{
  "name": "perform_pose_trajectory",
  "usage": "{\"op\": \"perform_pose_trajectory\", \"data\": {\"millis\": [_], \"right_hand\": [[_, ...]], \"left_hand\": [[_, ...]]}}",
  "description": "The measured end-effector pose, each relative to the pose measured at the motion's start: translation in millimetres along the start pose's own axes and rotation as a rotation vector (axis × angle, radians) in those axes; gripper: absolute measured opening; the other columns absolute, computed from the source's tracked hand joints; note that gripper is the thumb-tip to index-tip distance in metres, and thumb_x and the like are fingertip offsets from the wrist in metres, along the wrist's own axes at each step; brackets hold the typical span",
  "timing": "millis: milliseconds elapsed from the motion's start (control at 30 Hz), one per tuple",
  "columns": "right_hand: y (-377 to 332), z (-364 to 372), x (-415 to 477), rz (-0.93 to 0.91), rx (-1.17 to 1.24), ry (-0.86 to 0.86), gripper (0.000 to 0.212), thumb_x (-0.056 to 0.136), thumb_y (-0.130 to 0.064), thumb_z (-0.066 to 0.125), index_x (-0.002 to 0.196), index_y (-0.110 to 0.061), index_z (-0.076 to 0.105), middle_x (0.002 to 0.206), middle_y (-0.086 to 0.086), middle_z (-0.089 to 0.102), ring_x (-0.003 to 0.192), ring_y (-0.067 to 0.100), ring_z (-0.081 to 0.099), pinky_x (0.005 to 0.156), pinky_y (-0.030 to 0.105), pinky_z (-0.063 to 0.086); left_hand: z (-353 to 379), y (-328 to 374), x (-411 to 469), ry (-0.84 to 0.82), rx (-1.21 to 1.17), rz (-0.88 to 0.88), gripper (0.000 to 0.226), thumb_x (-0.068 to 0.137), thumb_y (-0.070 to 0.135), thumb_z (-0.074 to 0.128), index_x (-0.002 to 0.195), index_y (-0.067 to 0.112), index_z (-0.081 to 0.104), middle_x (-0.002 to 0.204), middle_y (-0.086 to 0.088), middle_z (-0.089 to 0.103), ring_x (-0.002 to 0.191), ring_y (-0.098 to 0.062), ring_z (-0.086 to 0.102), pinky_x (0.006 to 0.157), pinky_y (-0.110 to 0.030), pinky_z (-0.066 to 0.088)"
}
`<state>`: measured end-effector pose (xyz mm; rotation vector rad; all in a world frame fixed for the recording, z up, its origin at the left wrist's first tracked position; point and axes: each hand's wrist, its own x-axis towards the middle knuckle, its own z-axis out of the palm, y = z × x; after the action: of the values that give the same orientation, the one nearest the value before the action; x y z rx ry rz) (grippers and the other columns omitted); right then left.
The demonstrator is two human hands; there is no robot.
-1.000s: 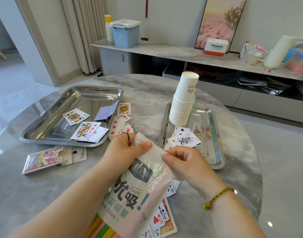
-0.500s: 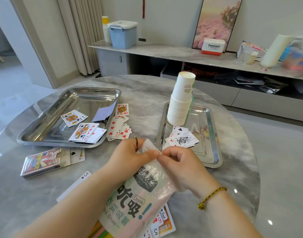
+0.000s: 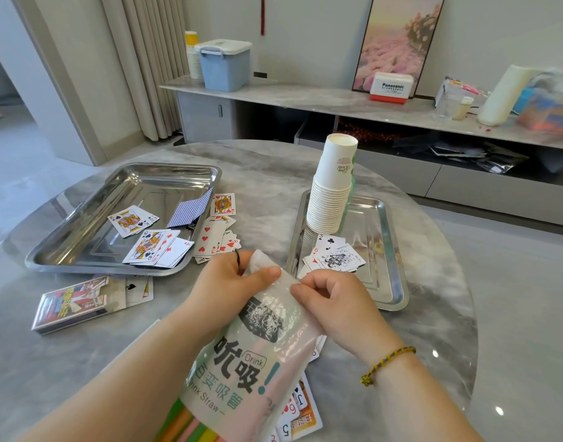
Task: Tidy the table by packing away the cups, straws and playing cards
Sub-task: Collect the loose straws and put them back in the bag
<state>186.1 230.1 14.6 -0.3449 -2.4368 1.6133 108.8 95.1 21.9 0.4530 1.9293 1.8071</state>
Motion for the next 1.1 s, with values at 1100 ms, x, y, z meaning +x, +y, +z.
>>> {"op": "perform_pose_trajectory", "data": {"millis": [1100], "right_hand": [[0.2,-33.4,-6.9,0.326,0.483,-0.233,0.051,0.068,-0.028,0.067,0.113,-0.027,0.045,0.102,0.001,0.067,0.075,0.011,0.066,0.063,0.028,0.056]], "left_hand": [[29.6,-4.4,25.0,-0.069,-0.241,-0.142,0.051,0.05,0.032,0.07,0.092,0.005,0.059,0.066,-0.004,0.073,0.057,-0.015,0.068,0.047,-0.022,0.052]]}}
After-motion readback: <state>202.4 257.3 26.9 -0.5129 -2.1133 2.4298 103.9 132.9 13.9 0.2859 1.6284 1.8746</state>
